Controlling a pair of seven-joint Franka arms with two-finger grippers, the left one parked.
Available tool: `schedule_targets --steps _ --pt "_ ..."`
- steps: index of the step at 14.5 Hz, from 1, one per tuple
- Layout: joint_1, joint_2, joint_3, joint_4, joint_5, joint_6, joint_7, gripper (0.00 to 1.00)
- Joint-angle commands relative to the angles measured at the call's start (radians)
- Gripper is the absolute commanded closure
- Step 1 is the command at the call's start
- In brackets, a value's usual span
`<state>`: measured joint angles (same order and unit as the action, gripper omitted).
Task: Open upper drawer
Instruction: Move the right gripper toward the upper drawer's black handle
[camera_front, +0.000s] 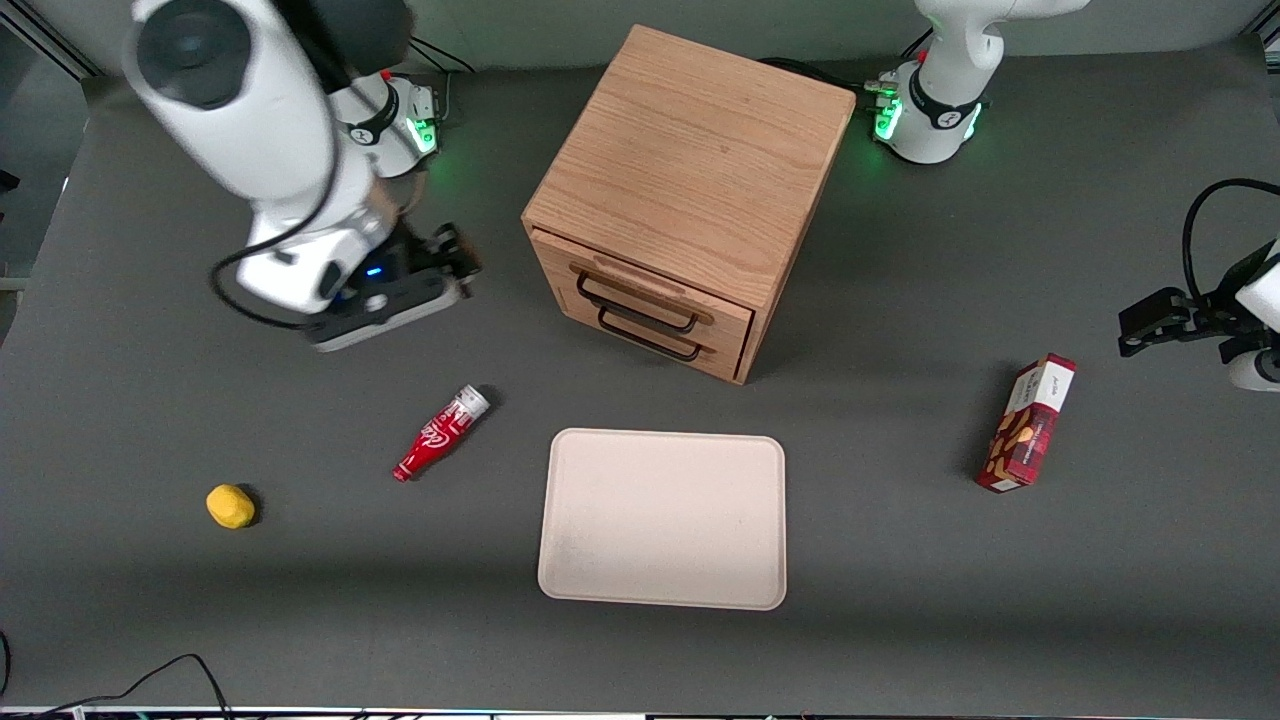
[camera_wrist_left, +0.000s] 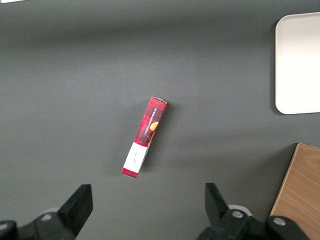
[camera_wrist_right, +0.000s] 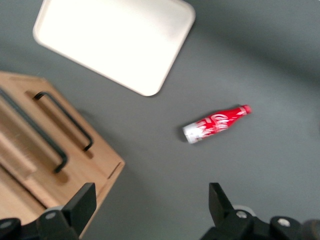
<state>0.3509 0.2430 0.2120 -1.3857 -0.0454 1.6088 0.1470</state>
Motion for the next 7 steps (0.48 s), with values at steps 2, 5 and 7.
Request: schedule_targets --steps 2,5,7 --pt "0.029 0.085 0.015 0.042 0.105 -0.004 -0.004 0.0" --pt "0.075 0.148 0.03 0.086 0.122 0.033 -0.009 0.0" --pt "0.111 0.2 0.03 0.137 0.122 0.04 -0.02 0.0"
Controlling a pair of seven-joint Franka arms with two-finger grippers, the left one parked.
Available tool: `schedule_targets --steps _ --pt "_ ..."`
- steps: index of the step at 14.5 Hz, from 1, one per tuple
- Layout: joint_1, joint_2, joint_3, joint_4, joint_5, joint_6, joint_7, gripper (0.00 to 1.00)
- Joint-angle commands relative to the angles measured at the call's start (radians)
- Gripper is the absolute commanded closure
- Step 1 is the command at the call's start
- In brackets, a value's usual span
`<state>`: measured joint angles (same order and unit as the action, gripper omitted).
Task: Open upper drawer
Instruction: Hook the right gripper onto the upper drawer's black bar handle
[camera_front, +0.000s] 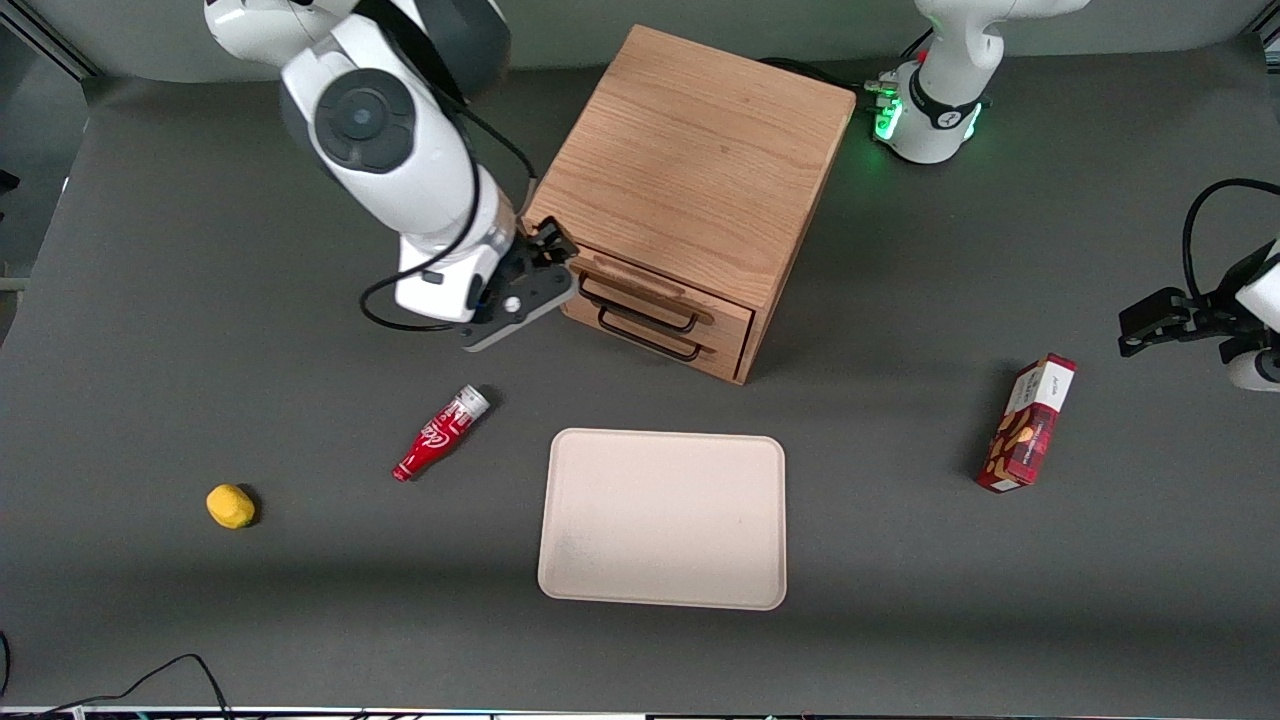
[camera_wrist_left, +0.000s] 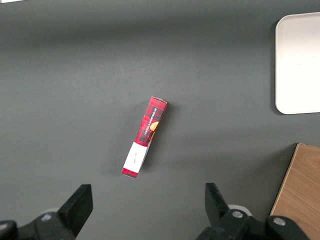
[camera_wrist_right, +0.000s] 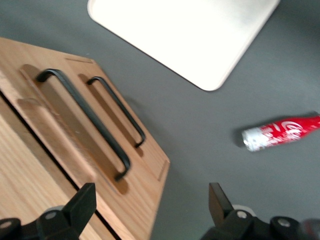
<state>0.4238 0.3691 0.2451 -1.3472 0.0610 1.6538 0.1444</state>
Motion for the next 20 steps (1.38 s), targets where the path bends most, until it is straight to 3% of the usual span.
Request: schedule_targets --steps 1,9,20 --pt "0.039 0.091 0.008 0.111 0.017 0.012 -0.023 0.0" --pt "0.026 0.134 0.029 0.1 0.016 0.104 -0.371 0.0" --pt "0.038 0.157 0.048 0.034 0.017 0.224 -0.502 0.0"
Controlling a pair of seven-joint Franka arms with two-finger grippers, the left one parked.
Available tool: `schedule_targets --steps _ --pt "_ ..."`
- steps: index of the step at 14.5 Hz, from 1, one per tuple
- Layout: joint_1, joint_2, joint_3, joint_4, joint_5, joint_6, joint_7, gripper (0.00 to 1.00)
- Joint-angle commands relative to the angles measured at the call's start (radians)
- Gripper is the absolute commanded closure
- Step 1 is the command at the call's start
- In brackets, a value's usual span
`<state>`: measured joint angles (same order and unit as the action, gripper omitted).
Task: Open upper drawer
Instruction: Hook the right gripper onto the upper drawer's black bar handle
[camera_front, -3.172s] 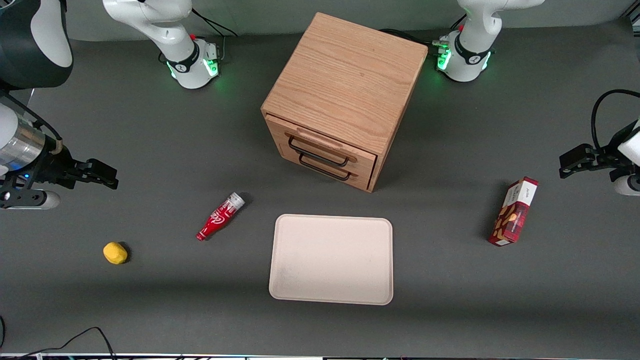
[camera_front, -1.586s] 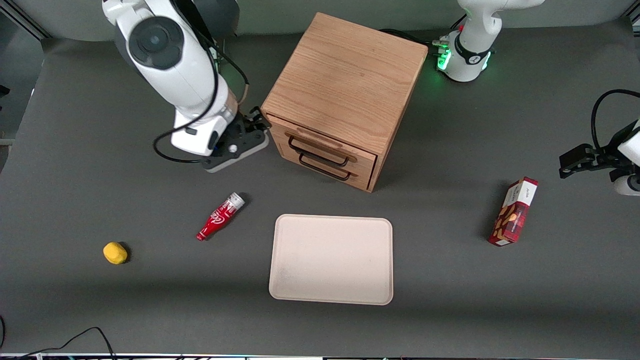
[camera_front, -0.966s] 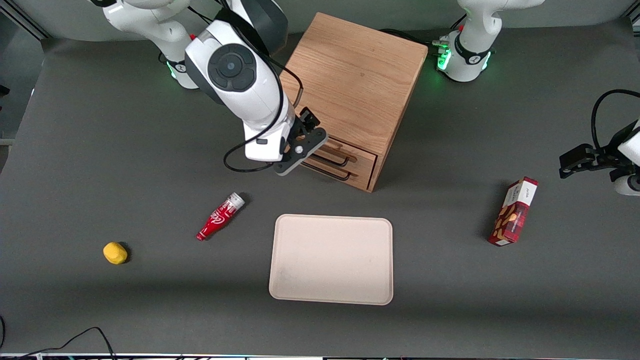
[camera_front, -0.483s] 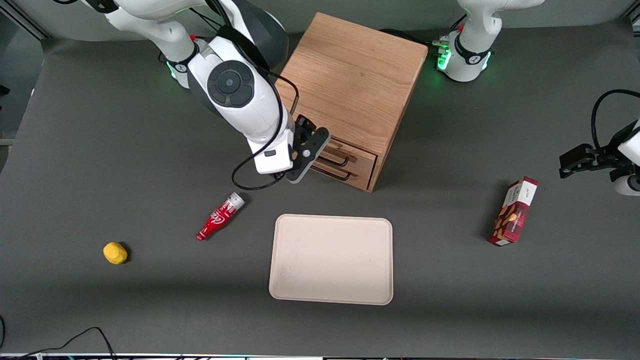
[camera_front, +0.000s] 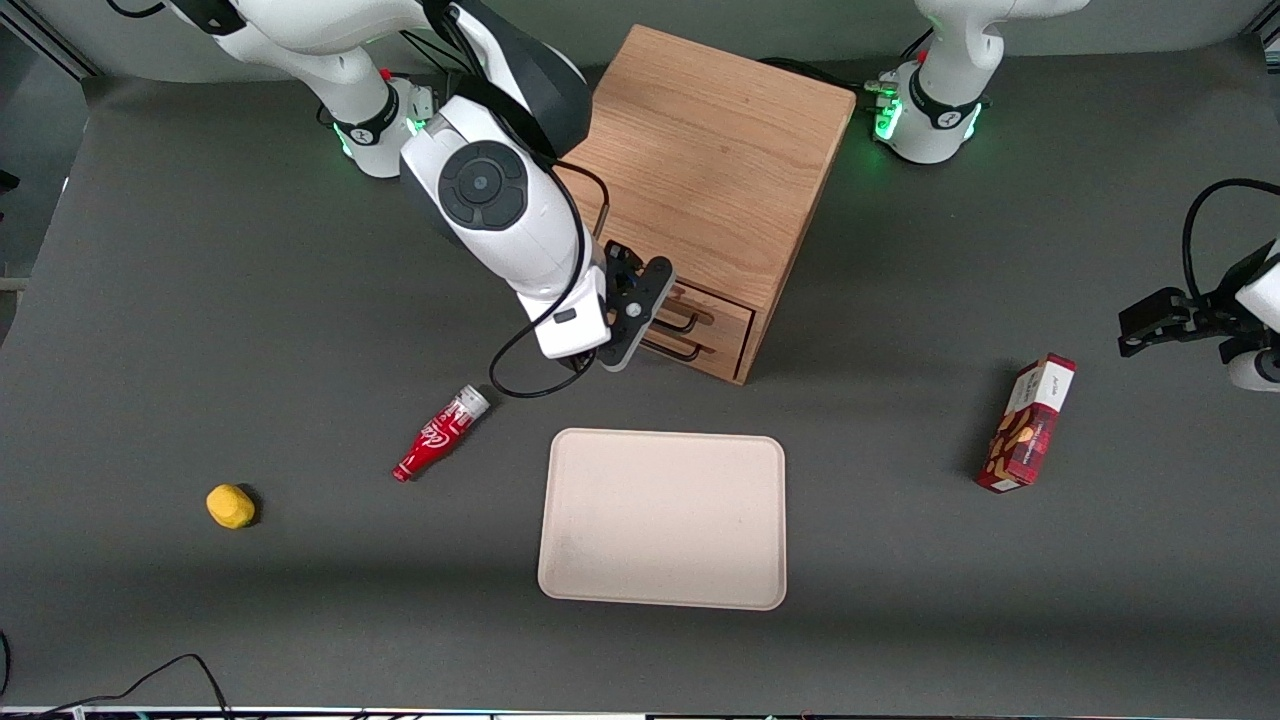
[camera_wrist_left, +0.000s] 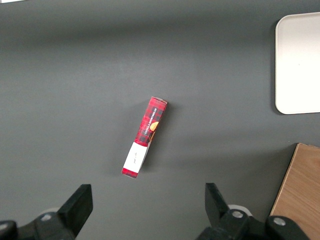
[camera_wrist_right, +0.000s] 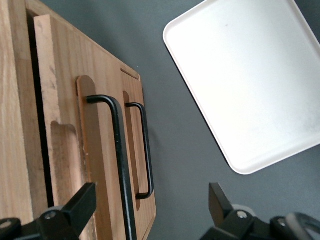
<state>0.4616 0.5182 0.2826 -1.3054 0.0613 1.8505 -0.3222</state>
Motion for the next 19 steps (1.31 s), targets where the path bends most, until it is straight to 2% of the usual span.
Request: schedule_targets --steps 1,17,19 --pt "0.0 0.009 0.01 -0.012 0.017 0.032 -0.061 0.0" --pt "-0.014 0.054 0.0 -0.04 -0.001 0.148 -0.12 0.0" --pt "-0.017 0.065 -0.005 -0.037 -0.035 0.157 -0.129 0.0"
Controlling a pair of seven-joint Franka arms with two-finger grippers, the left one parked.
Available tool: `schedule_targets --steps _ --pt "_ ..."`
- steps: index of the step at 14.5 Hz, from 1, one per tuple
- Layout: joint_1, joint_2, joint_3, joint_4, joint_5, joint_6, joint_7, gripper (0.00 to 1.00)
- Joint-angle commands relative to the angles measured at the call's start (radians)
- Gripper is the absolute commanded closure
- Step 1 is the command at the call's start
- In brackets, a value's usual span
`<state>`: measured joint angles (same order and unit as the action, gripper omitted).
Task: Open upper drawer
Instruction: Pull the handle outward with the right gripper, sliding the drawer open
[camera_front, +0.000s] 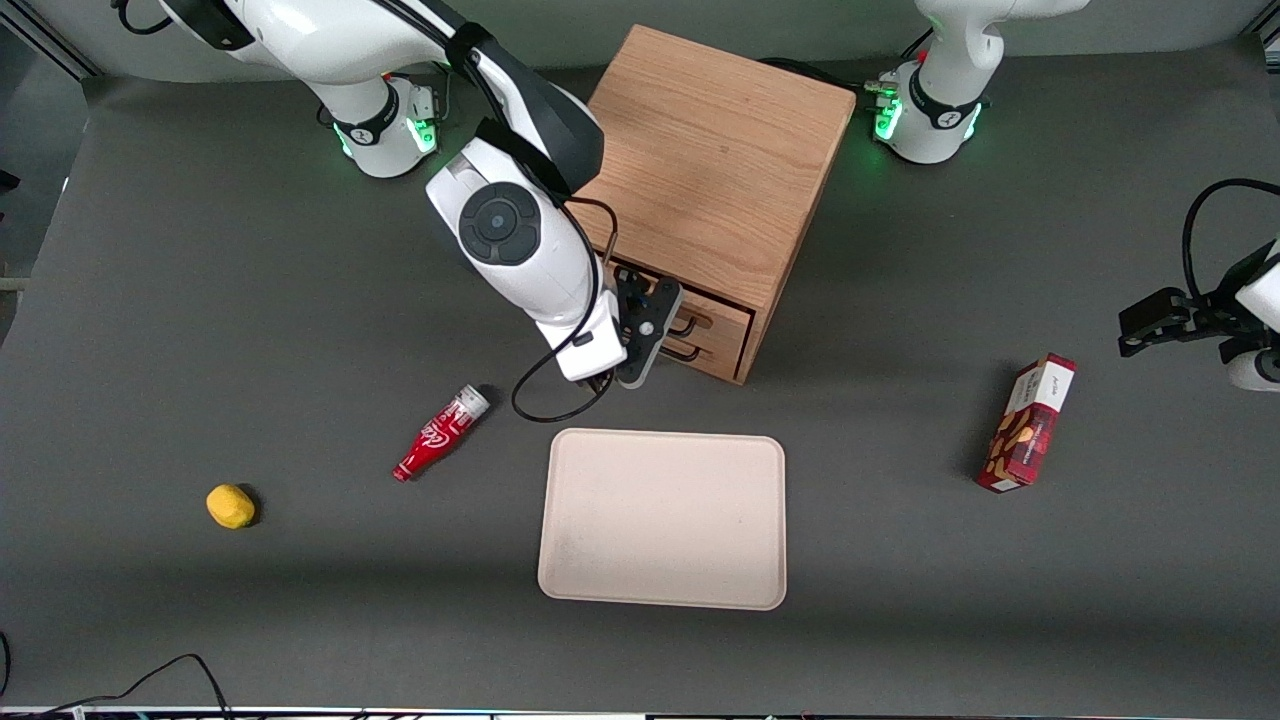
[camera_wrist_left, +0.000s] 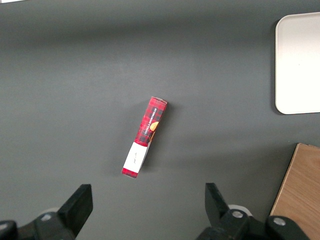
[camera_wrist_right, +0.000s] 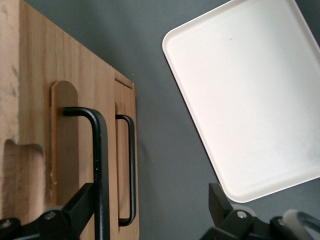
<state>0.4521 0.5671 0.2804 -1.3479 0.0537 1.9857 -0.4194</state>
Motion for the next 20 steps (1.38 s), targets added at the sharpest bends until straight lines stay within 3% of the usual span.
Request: schedule_targets --steps 1,6,10,15,20 --pt "-0.009 0.019 -0.003 0.007 -0.041 0.022 -0.035 0.0" --pt "-0.033 0.03 -0.024 0.033 -0.058 0.022 -0.093 0.0" --pt "-0.044 0.031 -0.091 0.064 -0.061 0.027 -0.096 0.0" --pt "-0.047 0.051 -0.171 0.092 -0.069 0.122 -0.11 0.0" --pt "-0.124 0.08 -0.201 0.119 -0.069 0.197 -0.153 0.0"
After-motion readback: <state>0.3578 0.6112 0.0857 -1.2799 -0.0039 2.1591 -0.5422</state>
